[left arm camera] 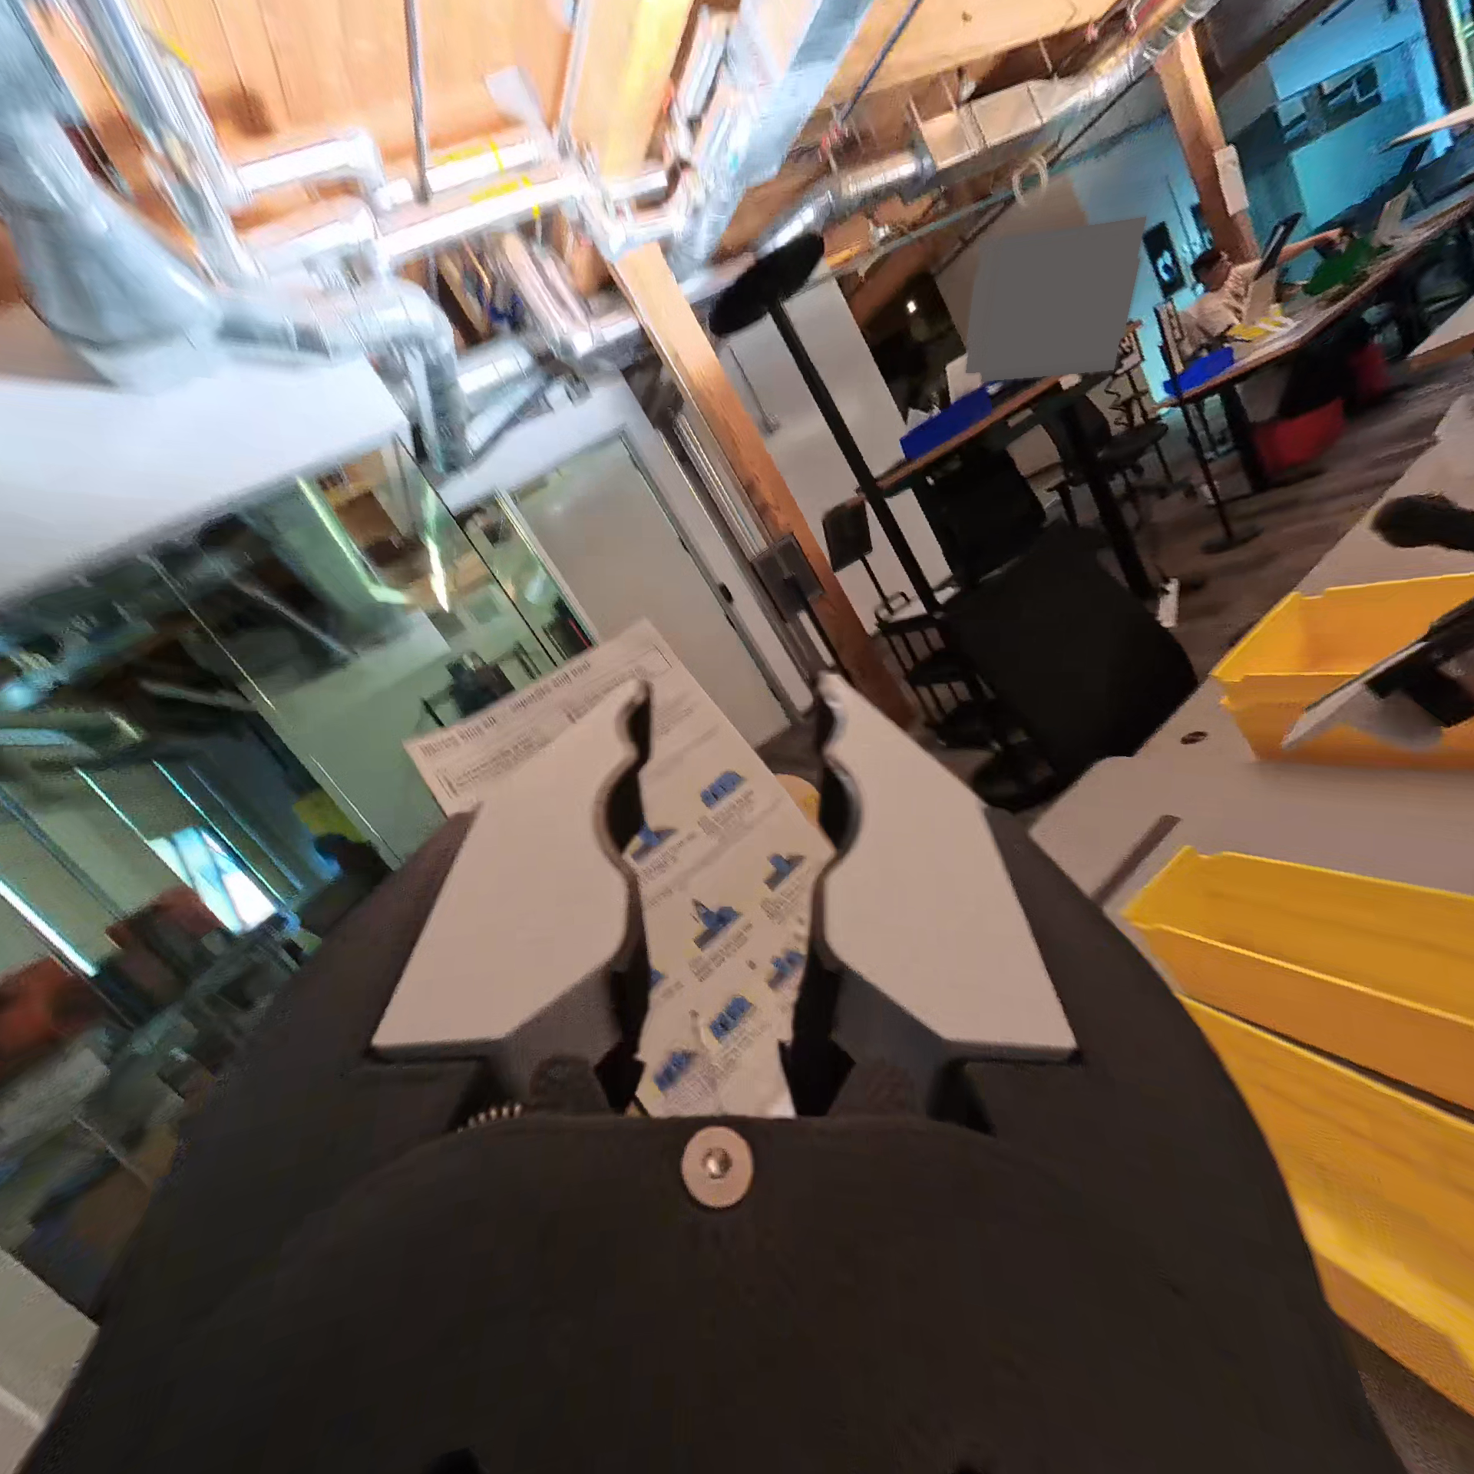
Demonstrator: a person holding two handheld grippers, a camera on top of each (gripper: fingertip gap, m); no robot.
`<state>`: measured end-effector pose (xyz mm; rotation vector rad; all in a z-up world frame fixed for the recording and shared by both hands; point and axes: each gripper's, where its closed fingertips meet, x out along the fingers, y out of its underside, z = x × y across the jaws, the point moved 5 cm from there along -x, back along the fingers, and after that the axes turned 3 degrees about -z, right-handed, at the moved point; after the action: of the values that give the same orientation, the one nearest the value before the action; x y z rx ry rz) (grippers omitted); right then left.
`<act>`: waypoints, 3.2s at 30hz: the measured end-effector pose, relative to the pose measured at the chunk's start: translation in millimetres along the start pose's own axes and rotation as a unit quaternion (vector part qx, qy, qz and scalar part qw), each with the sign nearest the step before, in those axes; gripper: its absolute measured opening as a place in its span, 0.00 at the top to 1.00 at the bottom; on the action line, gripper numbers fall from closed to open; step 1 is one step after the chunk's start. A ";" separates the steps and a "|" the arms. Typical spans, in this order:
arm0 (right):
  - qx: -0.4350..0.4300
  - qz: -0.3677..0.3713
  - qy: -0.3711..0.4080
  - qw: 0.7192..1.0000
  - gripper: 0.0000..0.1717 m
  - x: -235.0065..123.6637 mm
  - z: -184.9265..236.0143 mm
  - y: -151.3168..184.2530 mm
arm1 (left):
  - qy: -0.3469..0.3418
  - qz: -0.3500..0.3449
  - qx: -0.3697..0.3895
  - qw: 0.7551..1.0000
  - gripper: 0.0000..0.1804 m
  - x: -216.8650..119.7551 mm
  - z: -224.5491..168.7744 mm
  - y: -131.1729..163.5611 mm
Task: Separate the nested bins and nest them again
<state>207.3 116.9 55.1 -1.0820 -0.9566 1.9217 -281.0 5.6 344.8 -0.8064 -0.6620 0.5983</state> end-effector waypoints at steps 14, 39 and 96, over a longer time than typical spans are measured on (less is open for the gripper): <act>0.006 0.010 -0.005 1.000 0.49 2.7 -3.0 3.4 | -0.033 0.303 -0.135 0.943 0.79 32.8 -12.1 162.6; 0.013 0.042 0.007 0.999 0.49 12.8 -12.3 14.0 | -0.034 0.752 -0.278 0.597 0.24 15.2 -94.1 354.2; 0.013 0.074 0.009 0.997 0.49 23.5 -15.3 23.9 | -0.009 0.793 -0.320 0.519 0.29 -2.4 -118.2 374.2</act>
<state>206.4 129.7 20.6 -1.1824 -0.8596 2.0348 -281.9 157.9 -16.8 -2.1075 0.1247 2.1041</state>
